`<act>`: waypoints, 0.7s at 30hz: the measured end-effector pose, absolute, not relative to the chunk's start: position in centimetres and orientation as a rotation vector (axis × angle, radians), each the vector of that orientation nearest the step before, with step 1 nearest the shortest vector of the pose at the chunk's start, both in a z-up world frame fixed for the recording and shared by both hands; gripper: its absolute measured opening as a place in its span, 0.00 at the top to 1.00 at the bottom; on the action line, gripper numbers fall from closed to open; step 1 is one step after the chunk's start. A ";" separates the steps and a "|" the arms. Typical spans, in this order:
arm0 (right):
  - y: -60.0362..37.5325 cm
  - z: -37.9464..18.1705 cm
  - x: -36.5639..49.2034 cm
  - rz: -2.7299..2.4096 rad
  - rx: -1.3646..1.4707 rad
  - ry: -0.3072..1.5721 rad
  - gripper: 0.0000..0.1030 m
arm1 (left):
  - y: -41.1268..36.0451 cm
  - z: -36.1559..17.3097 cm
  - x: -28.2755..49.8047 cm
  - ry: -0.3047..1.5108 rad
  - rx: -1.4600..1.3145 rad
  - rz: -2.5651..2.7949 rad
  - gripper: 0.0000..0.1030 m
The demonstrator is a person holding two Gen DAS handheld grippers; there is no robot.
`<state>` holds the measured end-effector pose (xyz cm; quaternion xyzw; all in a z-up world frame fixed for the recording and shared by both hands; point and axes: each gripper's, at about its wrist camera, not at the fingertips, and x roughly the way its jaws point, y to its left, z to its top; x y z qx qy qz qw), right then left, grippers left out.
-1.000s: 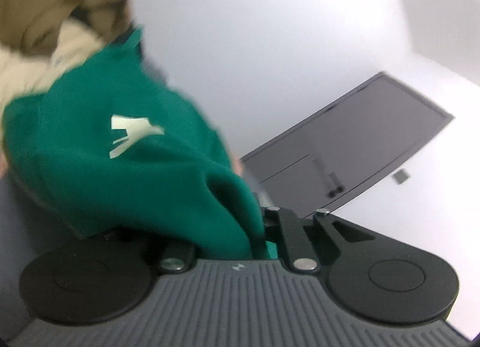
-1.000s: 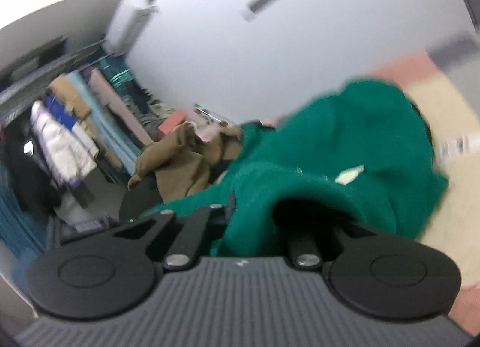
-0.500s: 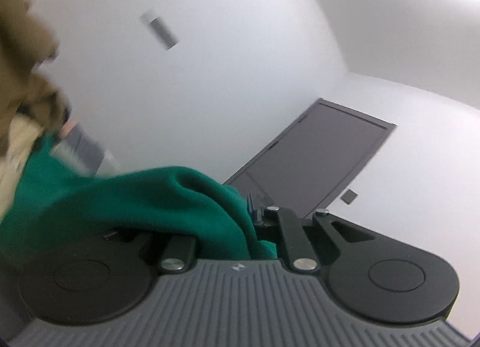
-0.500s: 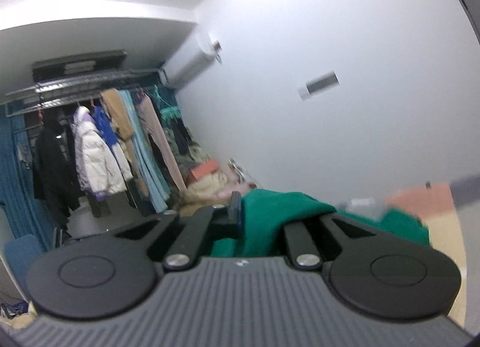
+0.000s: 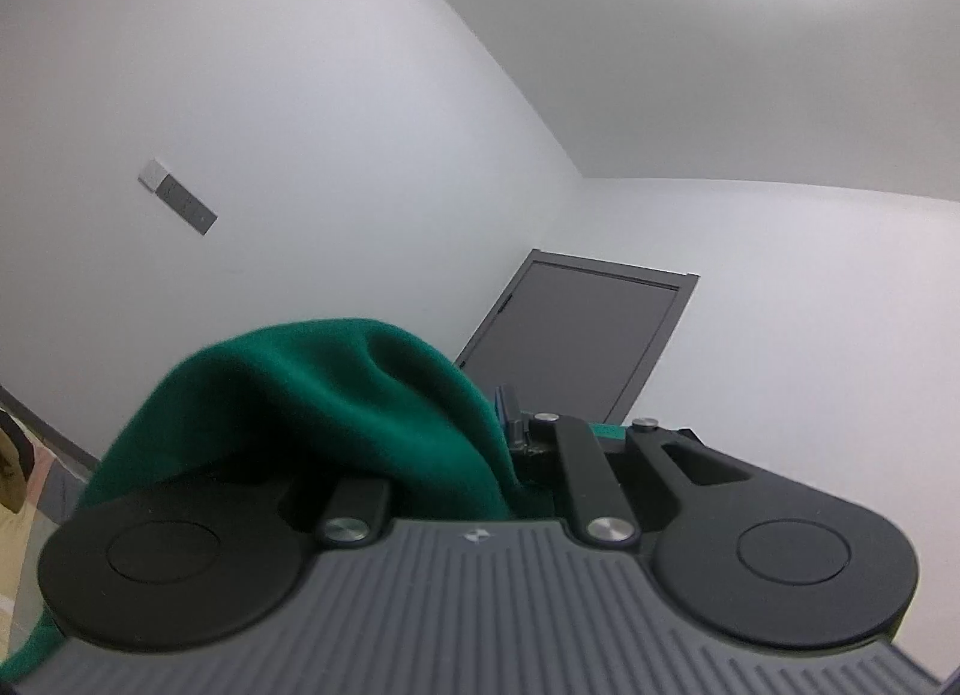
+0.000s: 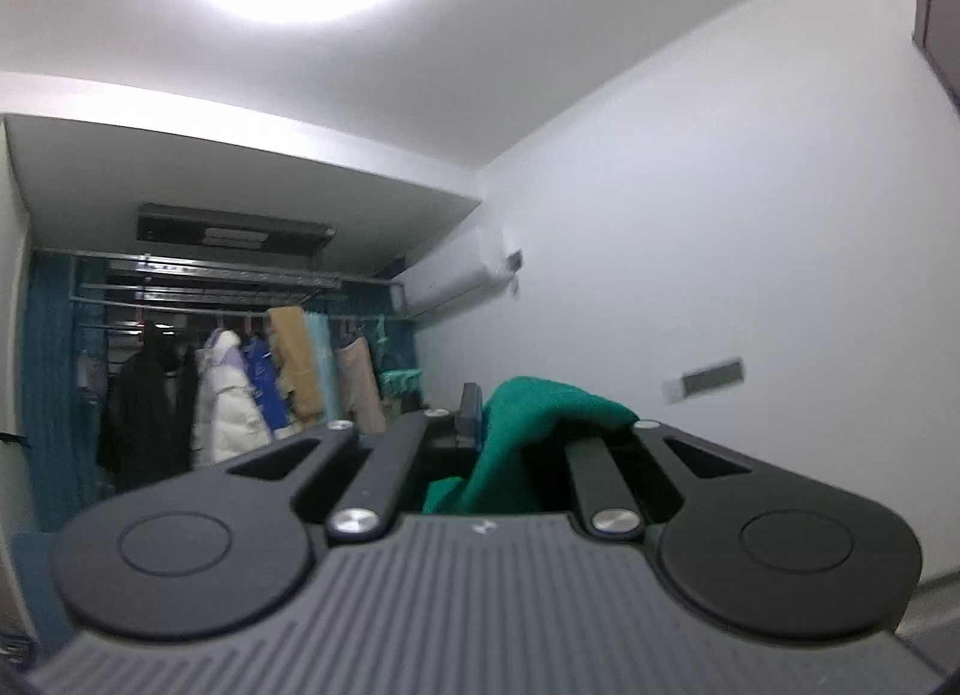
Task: Fold large clothes
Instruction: 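Lift the sweatshirt with both tools and shake it out in the air, then lower the sweatshirt onto the bed and open both tools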
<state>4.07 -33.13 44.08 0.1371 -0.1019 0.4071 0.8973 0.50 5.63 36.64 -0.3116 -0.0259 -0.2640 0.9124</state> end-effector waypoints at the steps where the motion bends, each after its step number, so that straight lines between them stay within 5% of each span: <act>1: -32.8 44.7 5.1 0.823 0.279 -0.212 0.91 | 5.3 37.3 1.6 -0.036 -0.636 -0.530 0.87; 6: -31.7 42.3 12.0 0.701 0.260 -0.107 0.91 | 3.9 34.4 9.0 0.116 -0.564 -0.445 0.87; 21: -26.6 15.7 33.4 0.482 0.230 0.254 0.91 | 6.0 7.5 34.6 0.449 -0.489 -0.218 0.87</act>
